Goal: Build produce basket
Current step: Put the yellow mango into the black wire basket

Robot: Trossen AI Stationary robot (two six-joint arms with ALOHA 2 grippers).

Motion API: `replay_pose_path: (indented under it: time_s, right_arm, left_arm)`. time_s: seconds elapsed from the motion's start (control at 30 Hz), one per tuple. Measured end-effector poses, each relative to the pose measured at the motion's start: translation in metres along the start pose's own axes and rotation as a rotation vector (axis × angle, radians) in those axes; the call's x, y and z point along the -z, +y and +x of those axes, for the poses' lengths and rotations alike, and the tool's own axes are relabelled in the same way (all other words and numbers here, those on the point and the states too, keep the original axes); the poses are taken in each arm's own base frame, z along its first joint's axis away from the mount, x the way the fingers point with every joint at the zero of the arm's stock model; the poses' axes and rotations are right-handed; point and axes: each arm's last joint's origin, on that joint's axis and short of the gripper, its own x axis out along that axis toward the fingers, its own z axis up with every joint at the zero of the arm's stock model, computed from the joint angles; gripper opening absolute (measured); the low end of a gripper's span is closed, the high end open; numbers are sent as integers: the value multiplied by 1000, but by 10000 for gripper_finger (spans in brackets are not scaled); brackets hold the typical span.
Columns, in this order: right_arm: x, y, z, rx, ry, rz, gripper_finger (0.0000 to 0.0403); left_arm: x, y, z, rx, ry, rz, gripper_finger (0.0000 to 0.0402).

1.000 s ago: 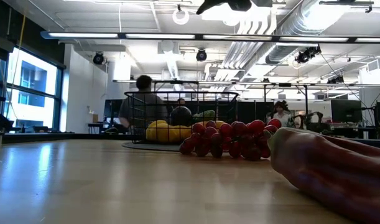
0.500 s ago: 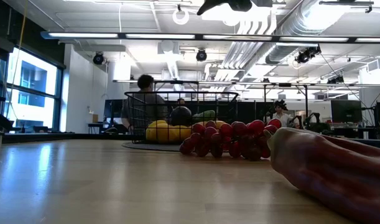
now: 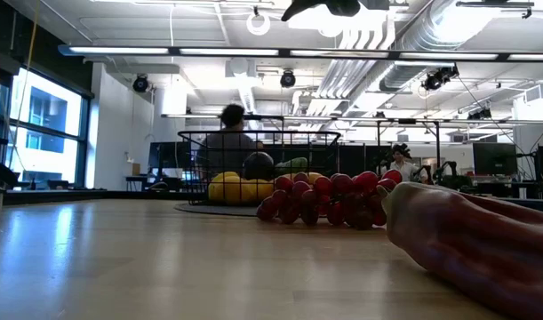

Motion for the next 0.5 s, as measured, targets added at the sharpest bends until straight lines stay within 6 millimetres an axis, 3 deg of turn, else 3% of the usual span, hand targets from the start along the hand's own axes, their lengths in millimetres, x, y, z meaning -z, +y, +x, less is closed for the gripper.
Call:
replay_pose_path:
  time_s: [0.27, 0.5]
  right_arm:
    - [0, 0, 0, -11, 13, 0, 211]
    - [2, 2, 0, -68, 80, 0, 211]
  left_arm:
    - [-2, -3, 0, 28, -25, 44, 212]
    - [-2, -3, 0, 27, -30, 49, 195]
